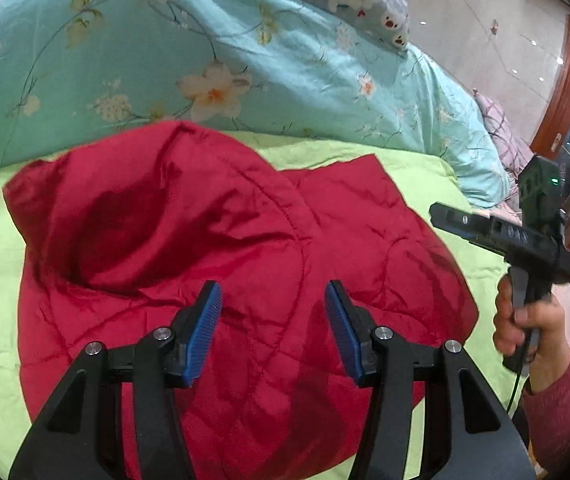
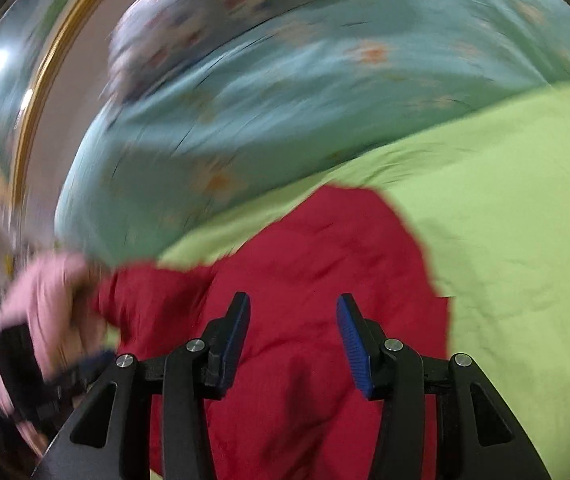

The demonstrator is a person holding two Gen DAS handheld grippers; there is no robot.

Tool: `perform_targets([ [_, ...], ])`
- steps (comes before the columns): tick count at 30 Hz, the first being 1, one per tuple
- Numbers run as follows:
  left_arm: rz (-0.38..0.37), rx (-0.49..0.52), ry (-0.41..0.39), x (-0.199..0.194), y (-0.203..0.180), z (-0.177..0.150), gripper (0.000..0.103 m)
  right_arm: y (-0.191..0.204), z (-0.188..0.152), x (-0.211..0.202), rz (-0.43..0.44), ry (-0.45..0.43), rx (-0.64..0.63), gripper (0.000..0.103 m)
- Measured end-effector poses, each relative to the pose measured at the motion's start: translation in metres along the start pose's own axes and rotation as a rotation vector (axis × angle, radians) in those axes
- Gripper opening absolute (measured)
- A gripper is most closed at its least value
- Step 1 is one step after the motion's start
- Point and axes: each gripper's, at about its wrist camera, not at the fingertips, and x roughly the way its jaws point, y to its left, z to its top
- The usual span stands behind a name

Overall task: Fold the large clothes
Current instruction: 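Lower the folded hem onto the jacket and open both tools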

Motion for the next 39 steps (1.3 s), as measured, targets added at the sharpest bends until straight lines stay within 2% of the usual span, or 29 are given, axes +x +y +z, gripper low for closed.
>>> perform_targets([
  [5,0.054,-0.004,0.043,0.019,0.011,-0.004,0.052,0.042,-0.016,0.038,-0.003,0.102,-0.200,0.047],
  [8,0.117,-0.049,0.095,0.045,0.028,-0.006,0.055,0.053,-0.024,0.068,-0.081,0.180,-0.282,0.047],
  [10,0.154,-0.080,0.111,0.058,0.040,-0.005,0.055,0.052,-0.025,0.084,-0.132,0.180,-0.320,0.046],
  [13,0.222,-0.128,0.112,0.065,0.058,0.002,0.055,0.039,-0.014,0.101,-0.160,0.196,-0.266,0.046],
  [16,0.275,-0.190,0.109,0.069,0.085,0.010,0.055,0.017,-0.001,0.105,-0.217,0.170,-0.195,0.046],
  [18,0.258,-0.242,0.125,0.075,0.107,0.012,0.055,-0.006,0.007,0.108,-0.235,0.158,-0.116,0.046],
  [21,0.251,-0.280,0.123,0.083,0.126,0.010,0.055,-0.034,0.007,0.109,-0.199,0.152,0.016,0.043],
  [30,0.250,-0.265,0.097,0.086,0.126,-0.006,0.055,-0.036,-0.010,0.105,-0.209,0.124,0.000,0.043],
  [39,0.261,-0.256,0.118,0.092,0.119,0.008,0.055,-0.044,-0.010,0.102,-0.185,0.108,0.033,0.043],
])
